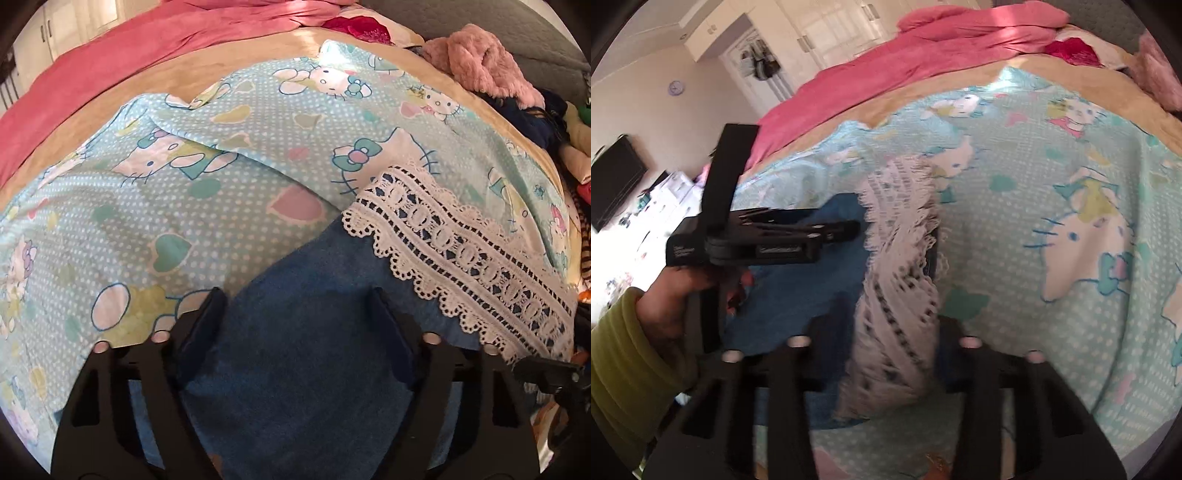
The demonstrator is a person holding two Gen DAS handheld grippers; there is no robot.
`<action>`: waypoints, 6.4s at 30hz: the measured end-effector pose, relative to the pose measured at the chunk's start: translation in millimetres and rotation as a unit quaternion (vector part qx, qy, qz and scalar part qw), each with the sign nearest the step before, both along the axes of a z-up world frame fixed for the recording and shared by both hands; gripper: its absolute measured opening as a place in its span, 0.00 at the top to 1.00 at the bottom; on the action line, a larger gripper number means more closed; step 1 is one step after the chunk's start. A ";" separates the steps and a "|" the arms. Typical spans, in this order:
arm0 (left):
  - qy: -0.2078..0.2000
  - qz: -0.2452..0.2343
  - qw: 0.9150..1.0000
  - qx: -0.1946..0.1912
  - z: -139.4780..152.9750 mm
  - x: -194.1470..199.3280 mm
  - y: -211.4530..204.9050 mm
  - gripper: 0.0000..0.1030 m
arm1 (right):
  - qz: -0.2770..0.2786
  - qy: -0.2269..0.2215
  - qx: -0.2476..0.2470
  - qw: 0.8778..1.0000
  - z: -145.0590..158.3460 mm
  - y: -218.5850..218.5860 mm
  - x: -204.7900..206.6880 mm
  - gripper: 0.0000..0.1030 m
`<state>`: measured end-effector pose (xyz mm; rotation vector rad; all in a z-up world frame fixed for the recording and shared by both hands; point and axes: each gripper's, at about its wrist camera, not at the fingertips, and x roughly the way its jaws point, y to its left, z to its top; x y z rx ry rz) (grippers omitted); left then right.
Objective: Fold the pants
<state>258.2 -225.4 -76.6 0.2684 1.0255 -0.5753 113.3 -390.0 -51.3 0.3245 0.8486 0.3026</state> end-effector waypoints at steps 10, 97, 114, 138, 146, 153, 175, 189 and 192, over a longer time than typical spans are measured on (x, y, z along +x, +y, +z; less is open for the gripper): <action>0.016 0.085 0.991 -0.105 44.5 -6.3 94.5 0.30 | 0.063 -0.050 -0.053 0.995 31.8 59.3 -4.1 0.76; 0.002 0.141 0.986 -0.086 23.9 -191.7 184.1 0.77 | 0.244 -0.002 -0.177 0.953 -10.1 154.3 -50.8 0.72; -0.040 0.127 0.987 -0.087 46.9 -209.2 176.0 0.56 | 0.197 -0.073 -0.153 0.966 46.3 148.6 -20.1 0.56; -0.019 0.110 0.992 -0.055 25.0 -211.6 169.3 0.48 | 0.190 0.017 -0.212 0.958 -13.1 230.2 135.7 0.54; -0.023 0.115 0.990 -0.082 39.1 -218.3 179.9 0.36 | 0.163 -0.014 -0.164 0.973 18.8 210.9 123.9 0.39; -0.040 0.131 0.987 -0.089 54.6 -223.3 193.7 0.29 | 0.142 -0.052 -0.128 0.980 54.3 179.0 85.2 0.25; -0.078 0.173 0.979 -0.072 84.7 -245.6 216.8 0.09 | 0.159 -0.112 -0.113 0.974 105.3 180.0 29.1 0.07; -0.045 0.263 0.958 -0.104 74.3 -270.4 278.8 0.09 | 0.282 -0.108 -0.132 0.944 114.1 272.1 23.9 0.07; -0.031 0.288 0.950 -0.119 68.9 -274.4 296.5 0.09 | 0.309 -0.101 -0.142 0.935 109.1 295.7 24.7 0.07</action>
